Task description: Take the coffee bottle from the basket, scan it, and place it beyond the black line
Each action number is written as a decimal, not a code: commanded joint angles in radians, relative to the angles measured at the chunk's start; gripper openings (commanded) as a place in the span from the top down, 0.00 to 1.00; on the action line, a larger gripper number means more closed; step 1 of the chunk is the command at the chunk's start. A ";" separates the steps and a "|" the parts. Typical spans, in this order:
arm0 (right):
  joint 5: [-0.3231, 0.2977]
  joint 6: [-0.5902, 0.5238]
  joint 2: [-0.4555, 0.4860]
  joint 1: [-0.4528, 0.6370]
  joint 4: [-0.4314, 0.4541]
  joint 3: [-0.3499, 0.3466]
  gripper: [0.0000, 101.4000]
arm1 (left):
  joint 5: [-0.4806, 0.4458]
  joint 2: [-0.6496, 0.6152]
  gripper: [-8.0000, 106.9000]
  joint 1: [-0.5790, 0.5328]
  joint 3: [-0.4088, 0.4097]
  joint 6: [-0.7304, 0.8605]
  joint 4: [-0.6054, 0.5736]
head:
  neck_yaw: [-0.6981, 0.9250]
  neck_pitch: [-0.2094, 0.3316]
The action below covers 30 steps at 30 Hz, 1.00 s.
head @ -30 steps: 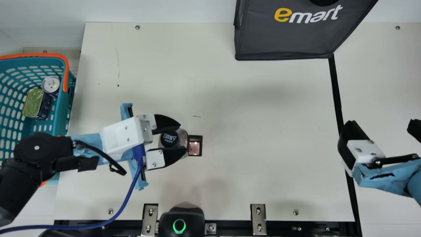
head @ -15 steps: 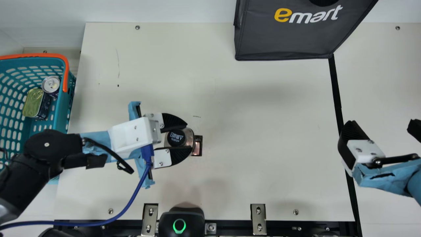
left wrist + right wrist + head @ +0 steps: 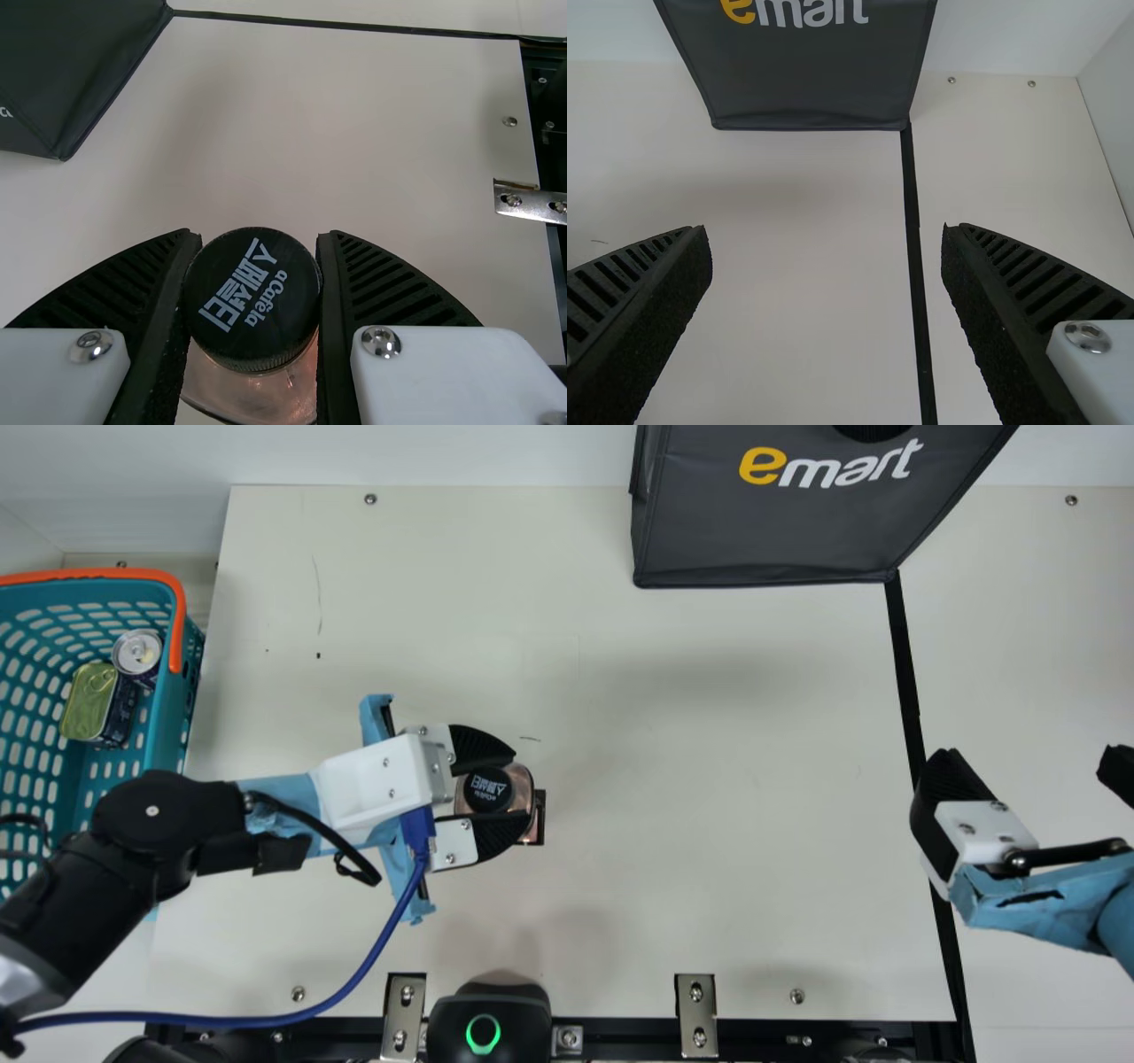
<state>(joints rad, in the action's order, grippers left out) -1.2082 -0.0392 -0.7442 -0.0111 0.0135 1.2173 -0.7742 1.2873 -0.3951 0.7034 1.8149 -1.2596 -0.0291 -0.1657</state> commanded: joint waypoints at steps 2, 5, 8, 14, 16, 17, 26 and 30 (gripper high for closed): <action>0.000 0.000 0.000 0.000 0.000 0.000 0.10 | 0.013 0.008 0.74 -0.002 0.000 -0.002 -0.003 | 0.002 0.027; 0.000 0.000 0.000 0.000 0.000 0.000 0.10 | 0.024 0.015 0.65 -0.005 0.000 -0.006 -0.005 | 0.002 0.027; 0.000 0.000 0.000 0.000 0.000 0.000 0.10 | 0.033 0.020 0.56 -0.008 0.000 -0.010 -0.007 | 0.002 0.027; 0.000 0.000 0.000 0.000 0.000 0.000 0.10 | 0.047 0.029 0.39 -0.012 0.000 -0.016 -0.010 | 0.002 0.027; 0.000 0.000 0.000 0.000 0.000 0.000 0.10 | 0.050 0.031 0.33 -0.012 0.000 -0.018 -0.010 | 0.002 0.027; 0.000 0.000 0.000 0.000 0.000 0.000 0.10 | 0.052 0.032 0.30 -0.012 0.000 -0.019 -0.010 | 0.002 0.027; 0.000 0.000 0.000 0.000 0.000 0.000 0.10 | 0.066 0.033 0.15 -0.014 0.002 -0.035 -0.010 | 0.002 0.027; 0.000 0.000 0.000 0.000 0.000 0.000 0.10 | 0.073 0.023 0.15 -0.016 0.006 -0.069 0.002 | 0.002 0.027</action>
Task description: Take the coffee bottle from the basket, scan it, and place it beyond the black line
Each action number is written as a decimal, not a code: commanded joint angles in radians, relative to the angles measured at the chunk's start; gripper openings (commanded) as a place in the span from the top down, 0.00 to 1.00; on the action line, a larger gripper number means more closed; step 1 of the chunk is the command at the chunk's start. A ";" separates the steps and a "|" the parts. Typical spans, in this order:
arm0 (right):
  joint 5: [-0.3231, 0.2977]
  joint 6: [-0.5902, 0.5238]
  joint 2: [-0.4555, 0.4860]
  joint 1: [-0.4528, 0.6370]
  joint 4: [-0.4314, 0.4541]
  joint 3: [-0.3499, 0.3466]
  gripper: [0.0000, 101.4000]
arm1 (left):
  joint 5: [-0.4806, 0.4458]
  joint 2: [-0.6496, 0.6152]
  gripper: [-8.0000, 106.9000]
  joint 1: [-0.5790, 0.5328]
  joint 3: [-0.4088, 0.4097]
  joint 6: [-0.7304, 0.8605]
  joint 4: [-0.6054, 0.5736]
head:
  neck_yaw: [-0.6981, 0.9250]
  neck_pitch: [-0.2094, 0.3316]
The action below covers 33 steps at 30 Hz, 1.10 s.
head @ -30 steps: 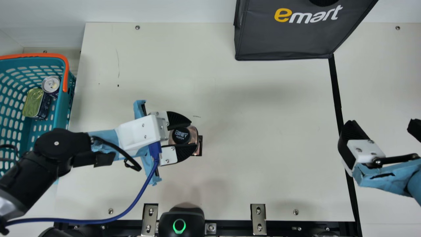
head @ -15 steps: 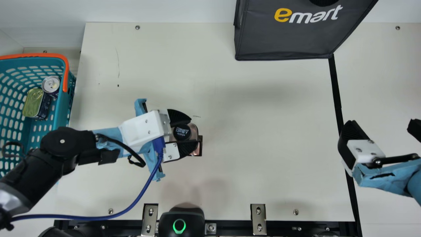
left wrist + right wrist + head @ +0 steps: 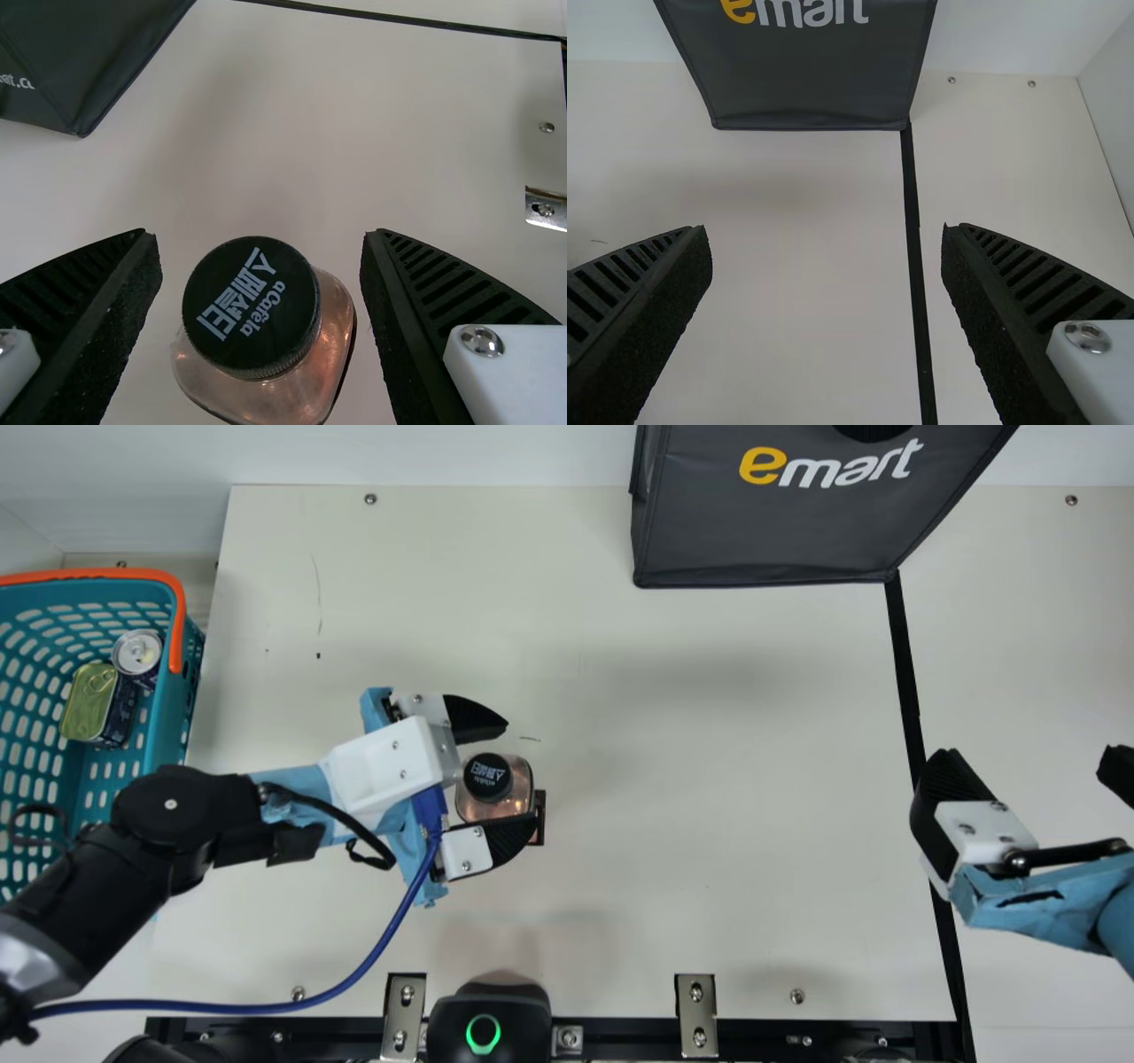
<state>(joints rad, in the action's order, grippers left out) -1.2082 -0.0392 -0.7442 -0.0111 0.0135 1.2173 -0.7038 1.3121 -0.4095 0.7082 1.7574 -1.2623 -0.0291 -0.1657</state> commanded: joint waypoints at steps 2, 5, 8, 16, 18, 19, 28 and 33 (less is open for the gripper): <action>0.000 0.000 0.000 0.000 0.000 0.000 0.10 | 0.007 -0.011 0.15 -0.002 0.004 -0.038 0.015 | 0.002 0.027; 0.000 0.000 0.000 0.000 0.000 0.000 0.10 | 0.014 -0.029 0.15 -0.002 0.005 -0.090 0.041 | 0.002 0.027; 0.000 0.000 0.000 0.000 0.000 0.000 0.10 | 0.022 -0.053 0.15 -0.003 0.006 -0.155 0.074 | 0.002 0.027; 0.000 0.000 0.000 0.000 0.000 0.000 0.10 | 0.023 -0.136 0.15 -0.006 0.016 -0.382 0.192 | 0.002 0.027; 0.000 0.000 0.000 0.000 0.000 0.000 0.10 | 0.019 -0.159 0.15 -0.009 0.023 -0.444 0.225 | 0.002 0.027; 0.000 0.000 0.000 0.000 0.000 0.000 0.10 | 0.017 -0.171 0.15 -0.011 0.027 -0.475 0.242 | 0.002 0.027; 0.000 0.000 0.000 0.000 0.000 0.000 0.10 | 0.045 -0.267 0.15 -0.043 0.040 -0.742 0.400 | 0.002 0.027; 0.000 0.000 0.000 0.000 0.000 0.000 0.10 | 0.103 -0.307 0.15 -0.061 0.031 -0.888 0.509 | 0.002 0.027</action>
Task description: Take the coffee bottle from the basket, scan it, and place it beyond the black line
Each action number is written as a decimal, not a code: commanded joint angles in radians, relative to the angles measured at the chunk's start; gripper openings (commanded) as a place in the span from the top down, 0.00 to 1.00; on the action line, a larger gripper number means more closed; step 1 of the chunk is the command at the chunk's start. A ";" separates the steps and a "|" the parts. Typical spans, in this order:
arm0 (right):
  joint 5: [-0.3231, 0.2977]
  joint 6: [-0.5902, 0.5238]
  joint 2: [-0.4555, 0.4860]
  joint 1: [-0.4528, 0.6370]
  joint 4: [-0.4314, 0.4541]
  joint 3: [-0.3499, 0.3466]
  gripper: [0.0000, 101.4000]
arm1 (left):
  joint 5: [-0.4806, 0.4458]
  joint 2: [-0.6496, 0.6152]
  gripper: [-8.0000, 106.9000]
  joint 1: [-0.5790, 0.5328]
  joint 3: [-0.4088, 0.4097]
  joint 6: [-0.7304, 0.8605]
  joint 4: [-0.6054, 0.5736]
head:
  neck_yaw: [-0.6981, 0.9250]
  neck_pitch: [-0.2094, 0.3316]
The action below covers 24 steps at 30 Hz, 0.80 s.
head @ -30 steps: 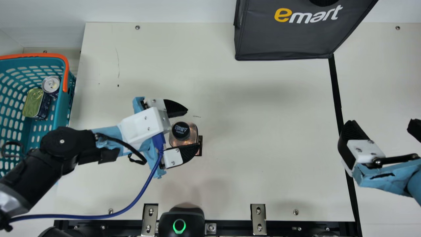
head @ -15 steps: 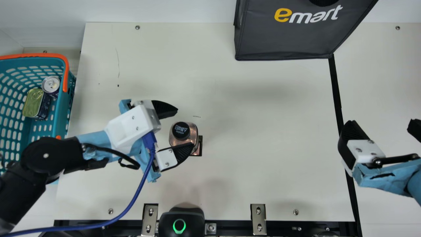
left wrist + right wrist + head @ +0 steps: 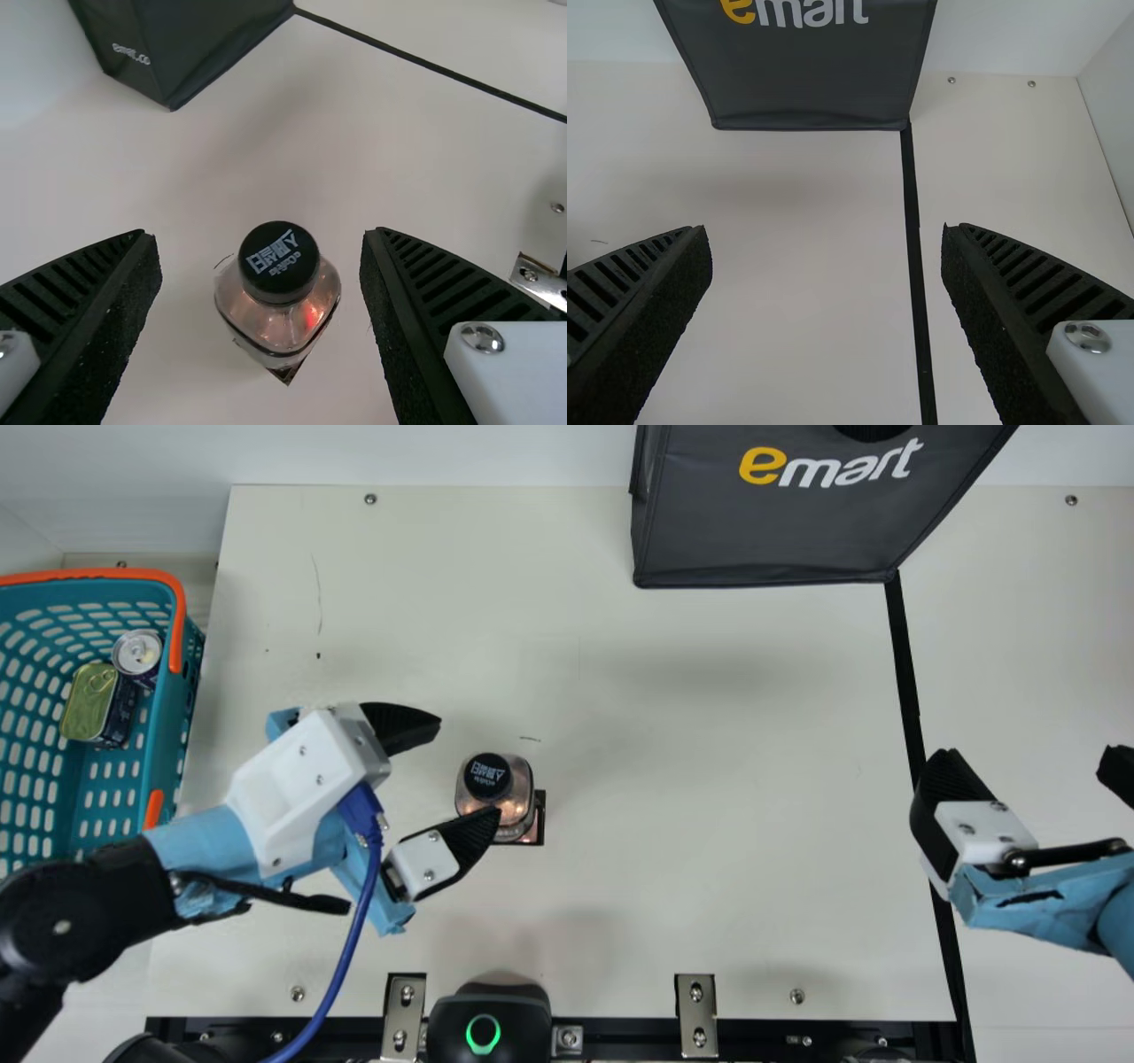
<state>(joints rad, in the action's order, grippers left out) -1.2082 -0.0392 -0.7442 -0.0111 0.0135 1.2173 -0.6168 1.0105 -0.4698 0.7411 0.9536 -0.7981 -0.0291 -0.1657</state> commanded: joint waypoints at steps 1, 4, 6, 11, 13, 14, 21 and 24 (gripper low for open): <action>0.000 0.000 0.000 0.000 0.000 0.000 0.10 | 0.028 -0.012 0.15 -0.006 -0.004 -0.115 0.069 | 0.002 0.027; 0.000 0.000 0.000 0.000 0.000 0.000 0.10 | 0.056 -0.030 0.15 -0.021 -0.008 -0.201 0.139 | 0.002 0.027; 0.000 0.000 0.000 0.000 0.000 0.000 0.10 | 0.071 -0.039 0.15 -0.032 -0.010 -0.256 0.185 | 0.002 0.027; 0.000 0.000 0.000 0.000 0.000 0.000 0.10 | 0.102 -0.063 0.15 -0.062 -0.012 -0.404 0.311 | 0.002 0.027; 0.000 0.000 0.000 0.000 0.000 0.000 0.10 | 0.110 -0.073 0.15 -0.076 -0.013 -0.459 0.362 | 0.002 0.027; 0.000 0.000 0.000 0.000 0.000 0.000 0.10 | 0.112 -0.079 0.15 -0.084 -0.014 -0.488 0.388 | 0.002 0.027; 0.000 0.000 0.000 0.000 0.000 0.000 0.10 | 0.113 -0.118 0.15 -0.159 -0.015 -0.688 0.566 | 0.002 0.027; 0.000 0.000 0.000 0.000 0.000 0.000 0.10 | 0.106 -0.132 0.15 -0.194 -0.013 -0.770 0.636 | 0.002 0.027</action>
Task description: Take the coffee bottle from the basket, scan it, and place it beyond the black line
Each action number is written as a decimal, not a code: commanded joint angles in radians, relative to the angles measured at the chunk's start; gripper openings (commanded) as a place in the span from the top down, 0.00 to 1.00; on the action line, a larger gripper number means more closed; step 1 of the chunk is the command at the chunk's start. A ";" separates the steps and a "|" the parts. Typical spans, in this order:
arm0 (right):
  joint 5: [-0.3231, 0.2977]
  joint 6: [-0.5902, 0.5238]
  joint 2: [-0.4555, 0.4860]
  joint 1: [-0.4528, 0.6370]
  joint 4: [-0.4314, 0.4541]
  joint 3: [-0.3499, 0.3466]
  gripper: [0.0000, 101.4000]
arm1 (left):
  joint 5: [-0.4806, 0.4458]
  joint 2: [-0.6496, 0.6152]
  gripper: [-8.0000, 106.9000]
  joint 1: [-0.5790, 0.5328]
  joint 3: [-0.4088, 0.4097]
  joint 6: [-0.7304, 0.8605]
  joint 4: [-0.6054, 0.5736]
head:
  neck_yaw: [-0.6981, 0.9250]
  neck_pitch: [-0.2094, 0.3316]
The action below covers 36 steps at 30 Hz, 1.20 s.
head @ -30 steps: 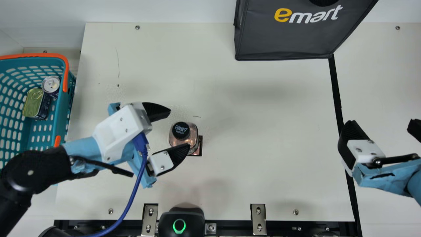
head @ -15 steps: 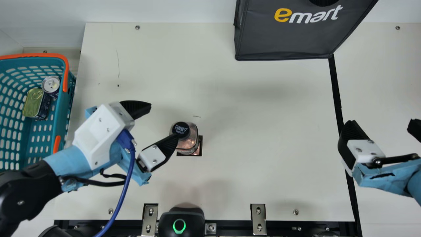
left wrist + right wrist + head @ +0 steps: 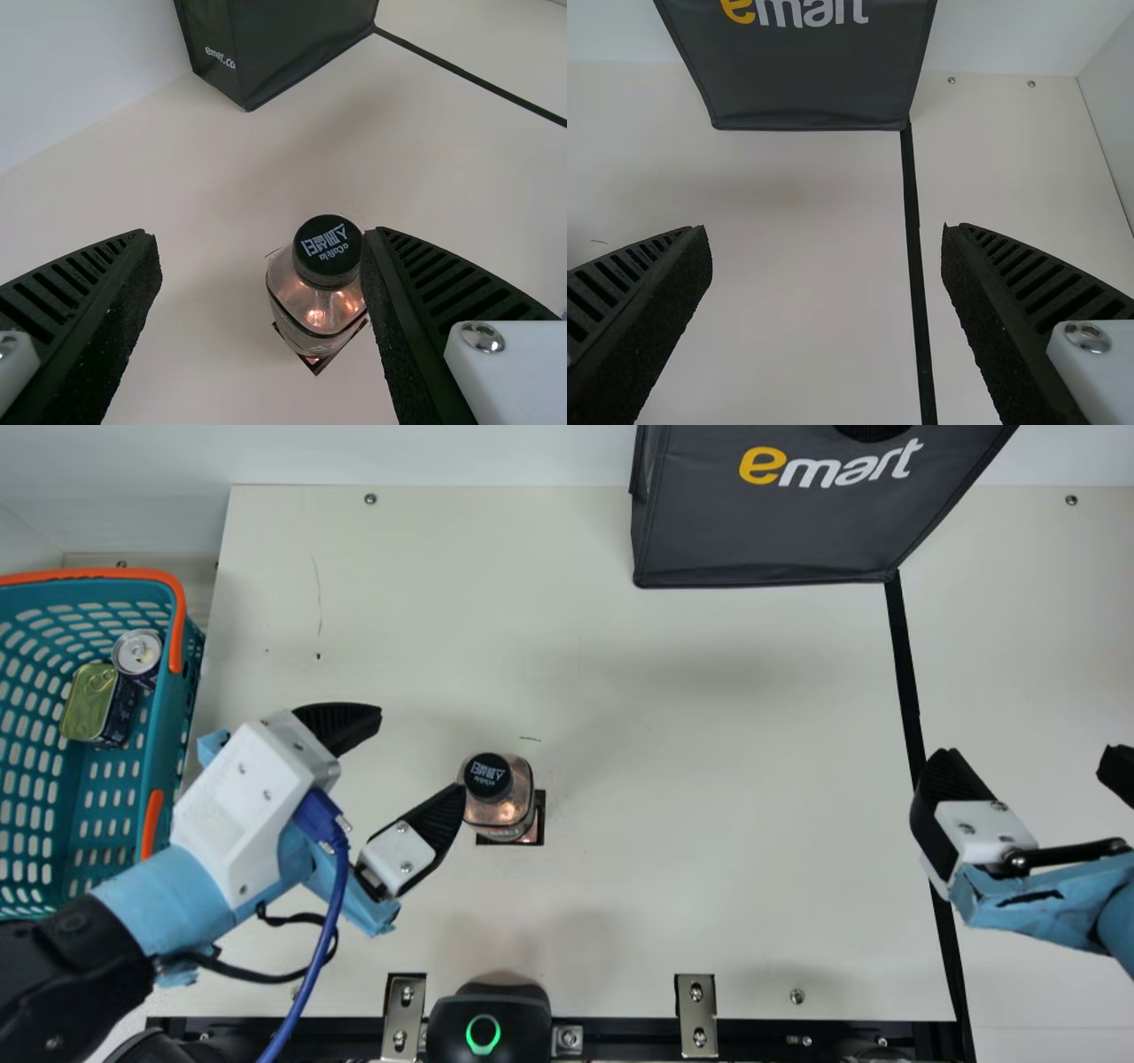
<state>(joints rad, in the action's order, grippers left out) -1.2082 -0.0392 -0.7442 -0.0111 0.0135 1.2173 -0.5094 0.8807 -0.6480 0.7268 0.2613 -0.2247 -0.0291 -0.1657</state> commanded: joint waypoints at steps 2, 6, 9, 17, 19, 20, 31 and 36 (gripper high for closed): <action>0.000 0.000 0.000 0.000 0.000 0.000 0.10 | -0.006 -0.011 0.15 -0.039 0.003 -0.133 0.111 | 0.002 0.027; 0.000 0.000 0.000 0.000 0.000 0.000 0.10 | -0.017 -0.021 0.15 -0.087 0.010 -0.246 0.207 | 0.002 0.027; 0.000 0.000 0.000 0.000 0.000 0.000 0.10 | -0.024 -0.022 0.15 -0.123 0.017 -0.328 0.275 | 0.002 0.027; 0.000 0.000 0.000 0.000 0.000 0.000 0.10 | -0.054 -0.018 0.15 -0.216 0.034 -0.540 0.457 | 0.002 0.027; 0.000 0.000 0.000 0.000 0.000 0.000 0.10 | -0.065 -0.016 0.15 -0.239 0.038 -0.596 0.506 | 0.002 0.027; 0.000 0.000 0.000 0.000 0.000 0.000 0.10 | -0.072 -0.015 0.15 -0.249 0.040 -0.619 0.525 | 0.002 0.027; 0.000 0.000 0.000 0.000 0.000 0.000 0.10 | -0.163 0.012 0.15 -0.411 0.057 -0.928 0.778 | 0.002 0.027; 0.000 0.000 0.000 0.000 0.000 0.000 0.10 | -0.218 0.039 0.15 -0.502 0.068 -1.074 0.885 | 0.002 0.027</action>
<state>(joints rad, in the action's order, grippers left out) -1.2082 -0.0392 -0.7442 -0.0111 0.0135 1.2173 -0.7120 0.9151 -1.1167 0.7929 -0.7321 0.6150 -0.0291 -0.1657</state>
